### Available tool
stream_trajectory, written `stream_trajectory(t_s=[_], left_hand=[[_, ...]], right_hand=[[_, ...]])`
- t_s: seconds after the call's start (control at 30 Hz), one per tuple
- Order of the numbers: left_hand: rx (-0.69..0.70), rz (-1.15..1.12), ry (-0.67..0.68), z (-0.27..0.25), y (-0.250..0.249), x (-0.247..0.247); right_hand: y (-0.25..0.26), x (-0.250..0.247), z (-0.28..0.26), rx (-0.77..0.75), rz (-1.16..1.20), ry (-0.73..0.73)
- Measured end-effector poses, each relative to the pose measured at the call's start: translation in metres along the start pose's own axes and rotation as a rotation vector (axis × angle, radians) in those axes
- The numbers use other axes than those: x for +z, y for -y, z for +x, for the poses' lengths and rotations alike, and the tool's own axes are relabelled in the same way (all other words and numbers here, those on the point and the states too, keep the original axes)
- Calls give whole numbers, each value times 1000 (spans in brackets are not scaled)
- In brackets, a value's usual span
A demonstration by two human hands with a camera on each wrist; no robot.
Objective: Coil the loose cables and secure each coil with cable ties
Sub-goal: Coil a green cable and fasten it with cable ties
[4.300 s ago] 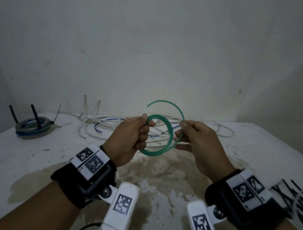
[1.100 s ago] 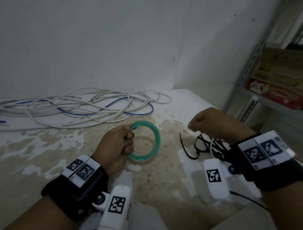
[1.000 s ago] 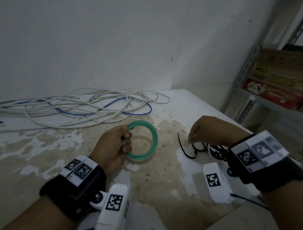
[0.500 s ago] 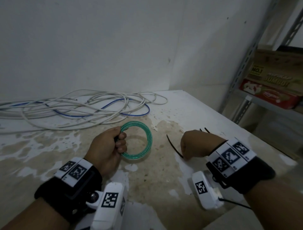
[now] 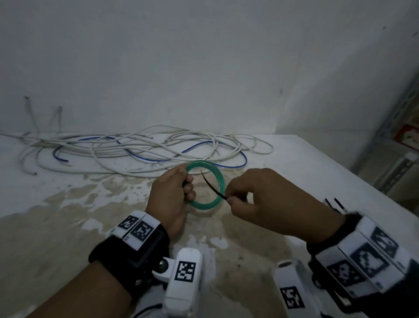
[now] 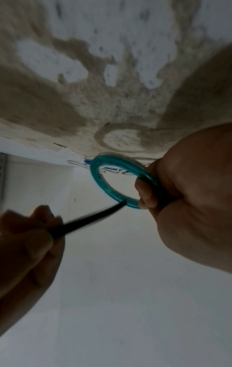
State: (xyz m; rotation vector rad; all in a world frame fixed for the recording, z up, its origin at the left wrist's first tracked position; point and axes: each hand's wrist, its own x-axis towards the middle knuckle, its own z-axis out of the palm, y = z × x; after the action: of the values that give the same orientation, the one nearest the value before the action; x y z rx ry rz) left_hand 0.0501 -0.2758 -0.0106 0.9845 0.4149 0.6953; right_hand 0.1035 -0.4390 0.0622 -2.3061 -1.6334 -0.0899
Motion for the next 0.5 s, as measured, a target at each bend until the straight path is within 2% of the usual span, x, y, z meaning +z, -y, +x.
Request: stream_trajectory(t_s=[0.07,0.13,0.23,0.33,0.43,0.5], left_hand=[[21,16,-39,3,-2,-3],[27,45,-60,7,-3,-6],[10,113,-44,10,-3,-7],[-70,117,-26,10,-4,-6],[-182,73,14,11,-4,-8],[-197,88,28,12,-5,-10]], right_hand=[[-3,8,11,-20,-122,79],[-9,14,23,-52,-236,99],[-10,24,45,-125,-388,76],[-7,30,62,-185,-511,-8],[-1,35,74,-241,-517,-28],[-1,42,79,-279,-444,-2]])
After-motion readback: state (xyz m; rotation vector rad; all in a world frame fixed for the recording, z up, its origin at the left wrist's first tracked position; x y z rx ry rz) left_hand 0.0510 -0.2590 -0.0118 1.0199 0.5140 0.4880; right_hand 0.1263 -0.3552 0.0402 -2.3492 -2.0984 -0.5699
